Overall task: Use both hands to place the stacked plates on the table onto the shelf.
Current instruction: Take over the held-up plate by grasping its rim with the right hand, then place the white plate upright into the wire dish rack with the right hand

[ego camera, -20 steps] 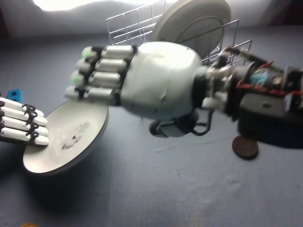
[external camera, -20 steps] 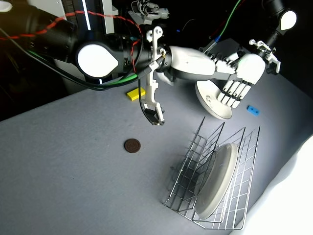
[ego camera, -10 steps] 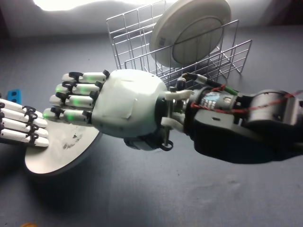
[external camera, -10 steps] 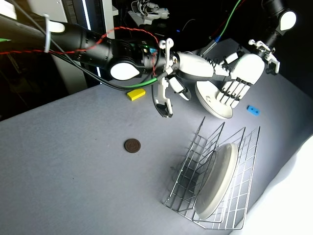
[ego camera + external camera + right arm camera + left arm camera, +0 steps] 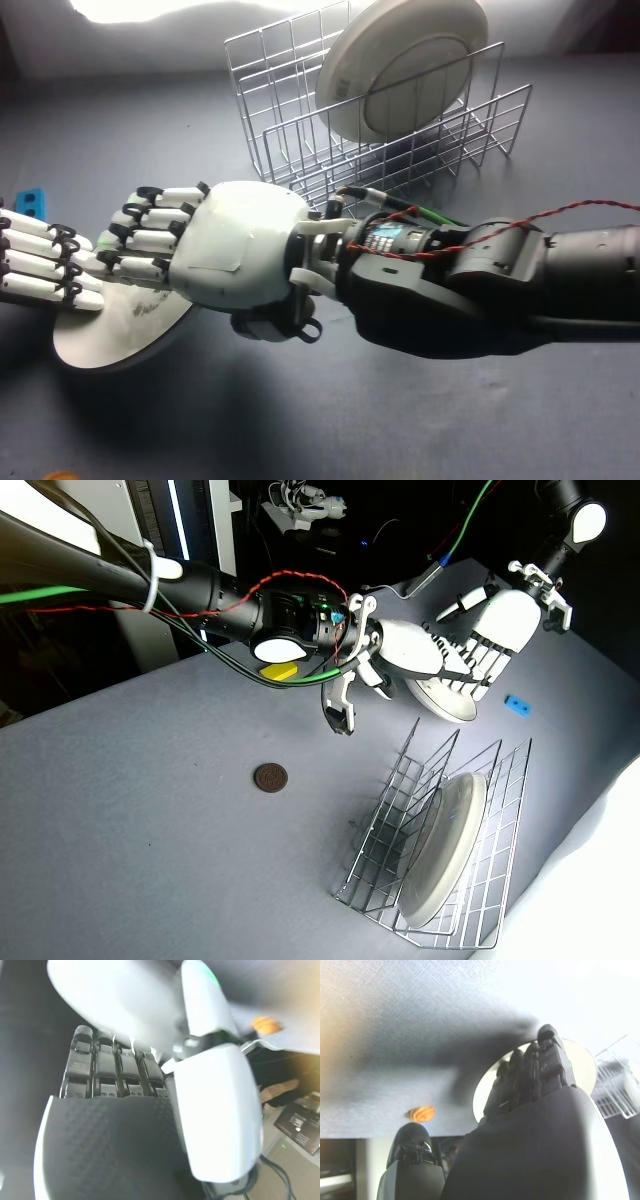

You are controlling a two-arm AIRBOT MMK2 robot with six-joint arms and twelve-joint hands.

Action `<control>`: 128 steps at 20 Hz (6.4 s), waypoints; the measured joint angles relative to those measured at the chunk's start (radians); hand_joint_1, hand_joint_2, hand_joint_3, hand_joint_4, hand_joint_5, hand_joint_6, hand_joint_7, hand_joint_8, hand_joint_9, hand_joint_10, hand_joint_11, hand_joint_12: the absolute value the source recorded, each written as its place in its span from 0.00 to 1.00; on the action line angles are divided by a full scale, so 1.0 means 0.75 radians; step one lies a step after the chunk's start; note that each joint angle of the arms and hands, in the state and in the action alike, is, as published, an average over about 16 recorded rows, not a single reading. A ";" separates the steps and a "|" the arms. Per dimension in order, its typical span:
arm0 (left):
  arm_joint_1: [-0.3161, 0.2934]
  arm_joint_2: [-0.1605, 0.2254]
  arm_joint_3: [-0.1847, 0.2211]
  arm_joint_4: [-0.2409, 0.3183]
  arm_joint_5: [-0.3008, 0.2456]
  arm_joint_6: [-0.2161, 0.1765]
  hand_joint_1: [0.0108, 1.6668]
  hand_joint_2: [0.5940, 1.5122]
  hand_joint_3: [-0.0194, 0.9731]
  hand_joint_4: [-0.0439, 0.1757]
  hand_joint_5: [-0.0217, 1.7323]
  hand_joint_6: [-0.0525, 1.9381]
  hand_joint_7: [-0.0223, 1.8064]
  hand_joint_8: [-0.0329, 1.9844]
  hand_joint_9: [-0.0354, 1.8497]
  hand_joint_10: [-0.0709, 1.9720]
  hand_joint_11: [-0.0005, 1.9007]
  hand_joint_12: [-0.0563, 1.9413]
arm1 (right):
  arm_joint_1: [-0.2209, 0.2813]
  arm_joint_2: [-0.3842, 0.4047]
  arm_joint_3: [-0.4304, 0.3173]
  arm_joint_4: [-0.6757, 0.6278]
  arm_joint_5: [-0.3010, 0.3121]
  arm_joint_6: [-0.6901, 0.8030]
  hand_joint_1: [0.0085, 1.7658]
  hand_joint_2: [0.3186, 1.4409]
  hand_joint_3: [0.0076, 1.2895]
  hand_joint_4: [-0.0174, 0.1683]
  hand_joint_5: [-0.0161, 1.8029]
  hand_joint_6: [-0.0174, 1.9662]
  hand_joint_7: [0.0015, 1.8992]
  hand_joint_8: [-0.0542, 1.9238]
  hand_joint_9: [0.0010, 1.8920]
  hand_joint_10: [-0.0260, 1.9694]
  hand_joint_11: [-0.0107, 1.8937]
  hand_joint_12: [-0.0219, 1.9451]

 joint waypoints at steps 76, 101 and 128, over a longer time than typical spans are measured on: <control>-0.851 0.270 -0.190 0.280 -0.092 -0.338 0.00 0.53 0.03 0.19 0.02 0.03 0.02 0.01 0.03 0.04 0.01 0.03 | 0.513 0.712 -0.205 -0.079 -0.409 0.844 0.69 0.57 0.00 0.21 0.59 0.42 0.62 0.34 0.69 0.01 0.48 0.57; -0.814 0.269 -0.192 0.276 -0.100 -0.306 0.00 0.53 0.03 0.19 0.02 0.03 0.02 0.01 0.03 0.04 0.01 0.03 | 0.335 0.414 0.105 -0.028 -0.319 0.775 0.69 0.57 0.00 0.20 0.59 0.42 0.62 0.35 0.70 0.01 0.47 0.58; -0.800 0.268 -0.212 0.272 -0.106 -0.291 0.00 0.53 0.03 0.19 0.02 0.03 0.02 0.01 0.03 0.04 0.01 0.03 | 0.278 0.385 0.137 0.002 -0.219 0.680 0.60 0.58 0.00 0.09 0.54 0.05 0.57 0.03 0.58 0.01 0.35 0.62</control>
